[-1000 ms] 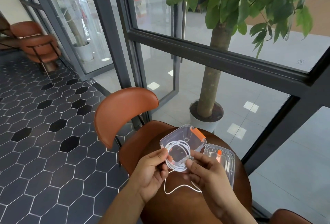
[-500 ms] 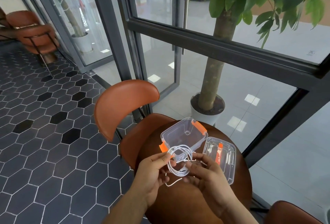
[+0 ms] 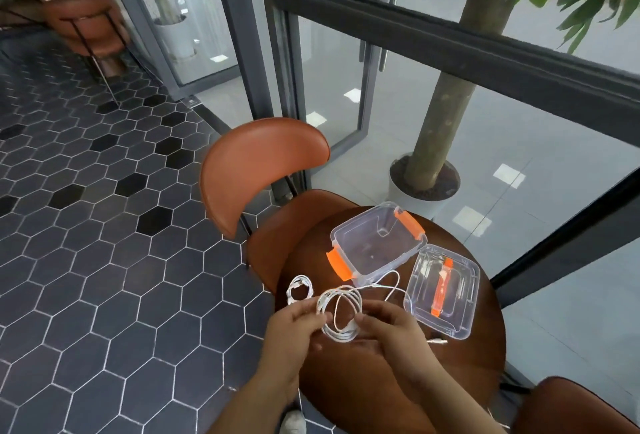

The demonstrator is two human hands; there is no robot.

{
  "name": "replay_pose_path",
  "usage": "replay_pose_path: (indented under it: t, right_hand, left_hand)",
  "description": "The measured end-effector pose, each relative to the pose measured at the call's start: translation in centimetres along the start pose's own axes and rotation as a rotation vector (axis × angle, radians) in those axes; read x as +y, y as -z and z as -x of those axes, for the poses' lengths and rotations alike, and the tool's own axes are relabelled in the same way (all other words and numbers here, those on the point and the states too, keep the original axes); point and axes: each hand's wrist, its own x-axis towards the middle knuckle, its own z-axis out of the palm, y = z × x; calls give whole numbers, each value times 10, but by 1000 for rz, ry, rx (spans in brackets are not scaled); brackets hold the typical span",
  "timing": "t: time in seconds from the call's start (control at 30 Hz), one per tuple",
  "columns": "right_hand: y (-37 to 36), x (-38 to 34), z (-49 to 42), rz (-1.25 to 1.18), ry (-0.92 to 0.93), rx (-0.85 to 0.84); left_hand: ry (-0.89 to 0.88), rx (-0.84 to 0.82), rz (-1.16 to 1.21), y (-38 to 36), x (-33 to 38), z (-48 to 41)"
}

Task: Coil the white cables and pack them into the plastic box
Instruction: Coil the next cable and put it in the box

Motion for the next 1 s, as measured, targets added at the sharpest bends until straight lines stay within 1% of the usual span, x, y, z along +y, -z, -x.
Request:
replay_pose_path:
  t: [0.1, 0.2, 0.37, 0.57, 0.7, 0.83, 0.9, 1.0]
  right_hand:
    - [-15, 36, -20, 114, -119, -17]
    - [-29, 71, -37, 223, -206, -40]
    - [-40, 128, -74, 411, -275, -24]
    - [-35, 174, -120, 554, -338, 16]
    - [-33, 188, -143, 666, -298, 34]
    - [-33, 197, -151, 766, -182, 55]
    - [-32, 199, -150, 839, -120, 56]
    - [-31, 201, -151, 835, -116, 72]
  left_hand:
    - [83, 97, 2, 20, -45, -20]
    - [167, 140, -28, 38, -91, -41]
    - [245, 257, -99, 51, -145, -73]
    - [301, 282, -171, 42, -190, -111]
    - [307, 307, -180, 35, -203, -132]
    - [248, 324, -308, 35, -223, -149]
    - [220, 323, -372, 31, -209, -143]
    - [170, 306, -463, 28, -197, -135]
